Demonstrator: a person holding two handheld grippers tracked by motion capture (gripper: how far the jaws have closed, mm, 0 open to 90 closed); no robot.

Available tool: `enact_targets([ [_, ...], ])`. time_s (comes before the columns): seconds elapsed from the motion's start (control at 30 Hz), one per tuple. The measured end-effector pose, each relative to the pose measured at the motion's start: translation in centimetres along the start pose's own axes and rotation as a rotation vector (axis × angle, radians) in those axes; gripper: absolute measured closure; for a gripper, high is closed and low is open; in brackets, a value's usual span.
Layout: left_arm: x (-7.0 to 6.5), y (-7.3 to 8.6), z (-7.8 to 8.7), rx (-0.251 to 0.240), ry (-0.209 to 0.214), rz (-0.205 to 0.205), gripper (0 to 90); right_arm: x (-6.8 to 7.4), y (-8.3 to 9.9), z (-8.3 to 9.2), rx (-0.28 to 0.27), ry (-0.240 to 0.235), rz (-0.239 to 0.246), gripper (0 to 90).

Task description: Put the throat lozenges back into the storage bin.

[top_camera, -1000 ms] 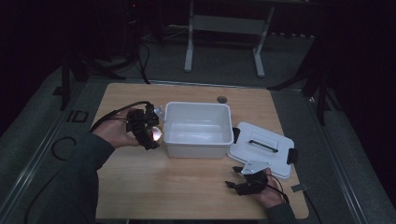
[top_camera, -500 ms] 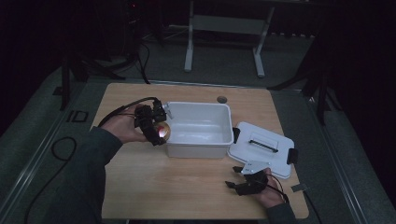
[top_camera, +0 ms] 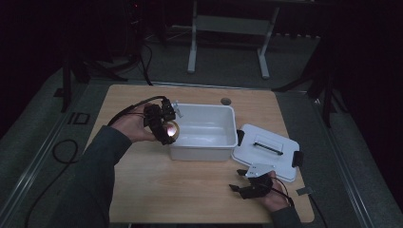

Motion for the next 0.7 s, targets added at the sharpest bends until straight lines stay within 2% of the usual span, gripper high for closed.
enact_targets([
  [0.43, 0.3, -0.8, -0.6, 0.006, 0.024, 0.004, 20.1, 0.0, 0.0, 0.0, 0.0, 0.0, 0.0, 32.2],
  [0.7, 0.2, -1.5, -1.1, 0.013, 0.023, -0.004, 20.1, 0.0, 0.0, 0.0, 0.0, 0.0, 0.0, 32.2],
])
Point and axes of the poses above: each handheld gripper's, and its own axes: z roughly backward along the jaws, y roughly out of its underside, x roughly to its left, the point moved 5 cm from there along -z, roughly forward along the jaws, and after that the axes turned 7 degrees about x, right-handed, at the moved point
